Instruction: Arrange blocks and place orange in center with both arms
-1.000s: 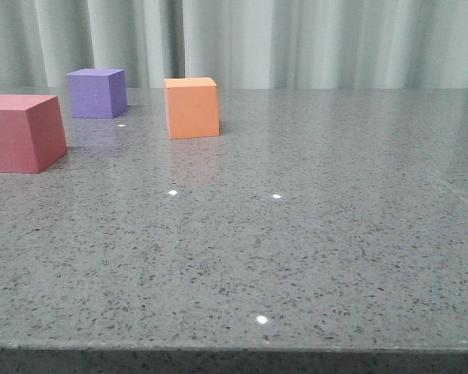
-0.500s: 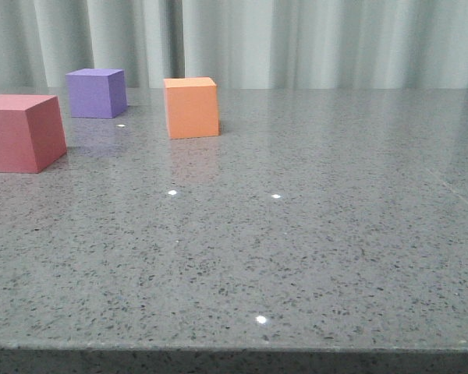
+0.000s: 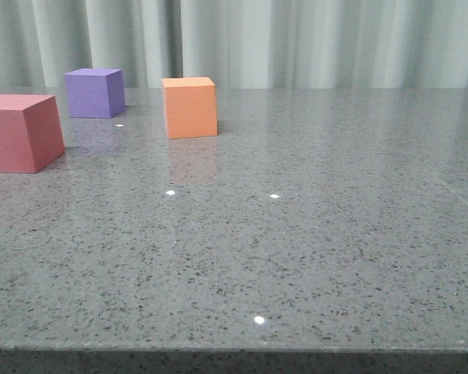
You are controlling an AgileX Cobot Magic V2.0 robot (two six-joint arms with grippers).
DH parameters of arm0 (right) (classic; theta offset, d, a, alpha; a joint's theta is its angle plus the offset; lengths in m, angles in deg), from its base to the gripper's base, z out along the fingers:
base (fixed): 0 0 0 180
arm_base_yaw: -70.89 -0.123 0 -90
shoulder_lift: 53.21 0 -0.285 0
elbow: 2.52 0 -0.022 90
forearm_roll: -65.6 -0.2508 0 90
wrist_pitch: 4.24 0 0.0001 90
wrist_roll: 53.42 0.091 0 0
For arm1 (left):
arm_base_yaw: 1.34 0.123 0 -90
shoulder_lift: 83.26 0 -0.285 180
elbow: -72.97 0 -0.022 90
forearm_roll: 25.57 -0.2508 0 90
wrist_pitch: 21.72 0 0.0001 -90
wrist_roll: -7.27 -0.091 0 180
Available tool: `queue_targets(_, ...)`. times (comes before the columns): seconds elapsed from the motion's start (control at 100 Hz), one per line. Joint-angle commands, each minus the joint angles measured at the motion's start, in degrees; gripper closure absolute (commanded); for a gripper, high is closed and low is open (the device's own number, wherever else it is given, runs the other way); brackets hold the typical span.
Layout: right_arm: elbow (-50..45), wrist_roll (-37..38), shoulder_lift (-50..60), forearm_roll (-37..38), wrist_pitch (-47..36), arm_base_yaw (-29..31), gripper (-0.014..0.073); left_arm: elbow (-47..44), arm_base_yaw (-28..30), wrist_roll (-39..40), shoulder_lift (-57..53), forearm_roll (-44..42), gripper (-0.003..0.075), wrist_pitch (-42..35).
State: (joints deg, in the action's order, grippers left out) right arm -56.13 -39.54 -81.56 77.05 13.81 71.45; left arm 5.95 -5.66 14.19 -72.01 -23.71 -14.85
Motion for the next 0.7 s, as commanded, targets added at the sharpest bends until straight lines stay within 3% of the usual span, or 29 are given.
queue_targets(0.0, 1.45, -0.13, -0.33, 1.23, -4.03, 0.36, 0.0662, 8.84, 0.17, 0.31, 6.53, 0.66, 0.0741, 2.12)
queue_targets(0.4, 1.45, -0.13, -0.33, 1.23, -4.03, 0.36, 0.0662, 43.49, 0.17, 0.04, 36.67, 0.66, 0.0741, 32.74)
queue_targets(0.69, 1.45, -0.13, -0.33, 1.23, -4.03, 0.36, 0.0662, 51.80, 0.17, 0.04, 48.42, 0.92, 0.0741, 36.99)
